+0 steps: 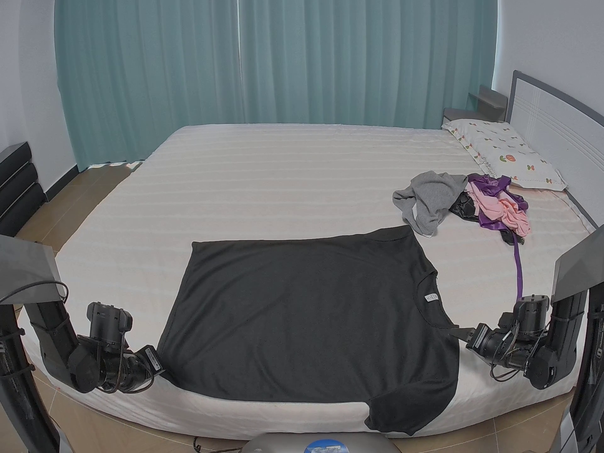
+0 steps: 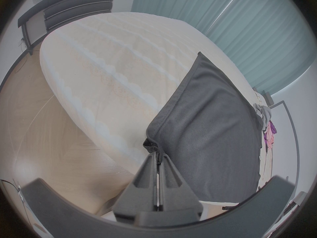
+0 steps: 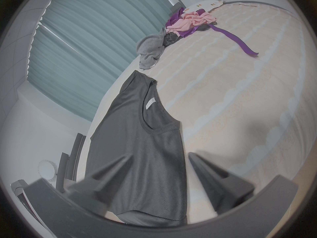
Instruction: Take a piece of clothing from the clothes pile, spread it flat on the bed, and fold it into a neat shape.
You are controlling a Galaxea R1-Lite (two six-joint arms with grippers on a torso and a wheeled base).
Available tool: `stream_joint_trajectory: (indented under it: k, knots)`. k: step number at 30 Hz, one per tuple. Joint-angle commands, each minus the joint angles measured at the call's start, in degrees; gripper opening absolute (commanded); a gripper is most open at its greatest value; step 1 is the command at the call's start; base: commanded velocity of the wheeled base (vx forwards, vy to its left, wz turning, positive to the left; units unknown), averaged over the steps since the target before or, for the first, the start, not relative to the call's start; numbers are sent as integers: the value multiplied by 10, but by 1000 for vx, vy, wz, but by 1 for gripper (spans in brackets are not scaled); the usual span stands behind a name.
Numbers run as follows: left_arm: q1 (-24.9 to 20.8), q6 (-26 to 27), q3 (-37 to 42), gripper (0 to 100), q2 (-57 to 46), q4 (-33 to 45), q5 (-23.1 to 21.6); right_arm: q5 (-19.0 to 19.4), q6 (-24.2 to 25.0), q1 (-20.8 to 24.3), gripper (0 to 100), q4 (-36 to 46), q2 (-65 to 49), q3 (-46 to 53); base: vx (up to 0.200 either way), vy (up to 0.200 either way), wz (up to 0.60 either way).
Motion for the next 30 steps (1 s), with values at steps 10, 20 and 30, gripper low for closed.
stream_joint_trajectory:
  k: [10, 20, 30]
  knots:
    - [5, 0, 2, 0, 17, -20, 0, 7, -8, 7, 100, -15, 50, -4, 0, 0, 0]
    - [5, 0, 3, 0, 14, -20, 0, 1, -17, 9, 0, -35, 53, -14, 0, 0, 0]
    - [4, -18, -2, 0, 12, -20, 0, -1, -18, -4, 0, -27, -3, -61, 0, 0, 0]
